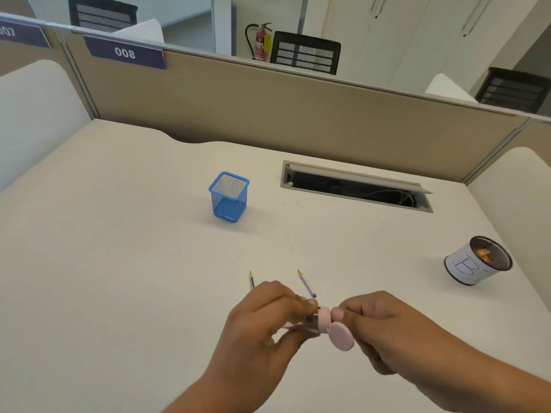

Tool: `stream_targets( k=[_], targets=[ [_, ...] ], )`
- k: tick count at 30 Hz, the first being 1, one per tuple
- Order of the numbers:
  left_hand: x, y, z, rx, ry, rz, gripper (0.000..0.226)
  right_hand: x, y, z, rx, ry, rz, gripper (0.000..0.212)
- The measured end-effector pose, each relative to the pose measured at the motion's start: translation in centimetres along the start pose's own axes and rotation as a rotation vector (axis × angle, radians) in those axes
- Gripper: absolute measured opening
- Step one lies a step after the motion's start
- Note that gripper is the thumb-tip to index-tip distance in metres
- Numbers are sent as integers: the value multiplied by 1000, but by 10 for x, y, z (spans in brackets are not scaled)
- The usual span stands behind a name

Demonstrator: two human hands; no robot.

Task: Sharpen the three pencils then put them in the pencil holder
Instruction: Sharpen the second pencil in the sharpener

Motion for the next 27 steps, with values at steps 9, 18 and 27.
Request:
stream_targets(
  k=[9, 18, 27],
  targets=[
    [1, 3, -17, -137, 294, -41, 25, -28, 13, -43, -985, 701, 426, 24],
    [1, 3, 7, 99, -107, 6, 19, -3, 14, -6, -366, 211, 202, 41],
    [1, 3, -10, -62, 166, -25, 20, -10, 13, -24, -474, 300, 152, 38]
  ],
)
Point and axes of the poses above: each hand's wrist, its own x-axis towards the middle knuckle, its own y-axis out of the back of the hand, z = x × y, the point moved 8 cm from there along x, towards the middle knuckle, and after that the axes turned 3 degrees about -z, right-handed, at the moved point
